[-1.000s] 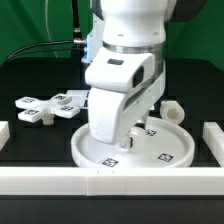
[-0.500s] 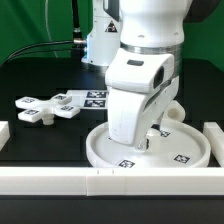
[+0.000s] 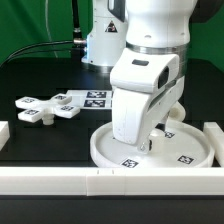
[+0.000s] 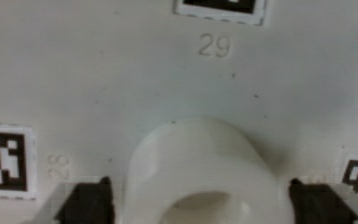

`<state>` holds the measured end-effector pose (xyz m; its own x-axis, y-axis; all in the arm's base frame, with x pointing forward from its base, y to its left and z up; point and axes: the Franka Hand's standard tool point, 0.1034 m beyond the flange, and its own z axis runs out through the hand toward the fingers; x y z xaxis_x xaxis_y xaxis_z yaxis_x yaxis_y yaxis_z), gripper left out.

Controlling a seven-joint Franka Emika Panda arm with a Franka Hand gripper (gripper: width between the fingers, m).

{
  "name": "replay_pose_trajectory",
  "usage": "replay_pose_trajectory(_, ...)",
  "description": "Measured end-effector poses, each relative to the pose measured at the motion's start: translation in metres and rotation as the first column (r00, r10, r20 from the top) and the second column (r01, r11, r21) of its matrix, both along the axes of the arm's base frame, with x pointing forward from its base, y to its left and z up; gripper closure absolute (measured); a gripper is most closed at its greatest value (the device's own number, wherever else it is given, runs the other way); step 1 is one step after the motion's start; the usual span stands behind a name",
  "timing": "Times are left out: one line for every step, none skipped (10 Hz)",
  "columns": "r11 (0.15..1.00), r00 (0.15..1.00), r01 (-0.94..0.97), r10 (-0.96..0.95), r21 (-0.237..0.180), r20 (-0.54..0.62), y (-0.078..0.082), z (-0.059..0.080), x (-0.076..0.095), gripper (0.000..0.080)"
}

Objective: Assemble round table

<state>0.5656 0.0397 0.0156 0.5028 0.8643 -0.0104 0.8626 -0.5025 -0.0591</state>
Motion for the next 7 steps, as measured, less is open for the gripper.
replay_pose_trajectory(1.0,1.0,0.0,0.0,0.0,0.0,0.0,0.0,0.0,0.0209)
replay_pose_trajectory(1.0,1.0,0.0,0.0,0.0,0.0,0.0,0.0,0.0,0.0209)
replay_pose_trajectory(1.0,1.0,0.004,-0.004,-0.001,0.0,-0.001,0.002,0.0,0.0161)
replay_pose_trajectory(1.0,1.0,0.02,-0.02,-0.006,0.006,-0.003,0.01,-0.001,0.0161)
replay_pose_trajectory(0.998,0.998,0.058,-0.058,-0.009,0.018,-0.003,0.019,-0.004,0.0151)
replay_pose_trajectory(0.991,0.99,0.136,-0.136,-0.011,0.036,0.0,0.03,-0.014,0.0151)
replay_pose_trajectory(0.977,0.976,0.215,-0.214,-0.013,0.045,0.004,0.039,-0.027,0.015)
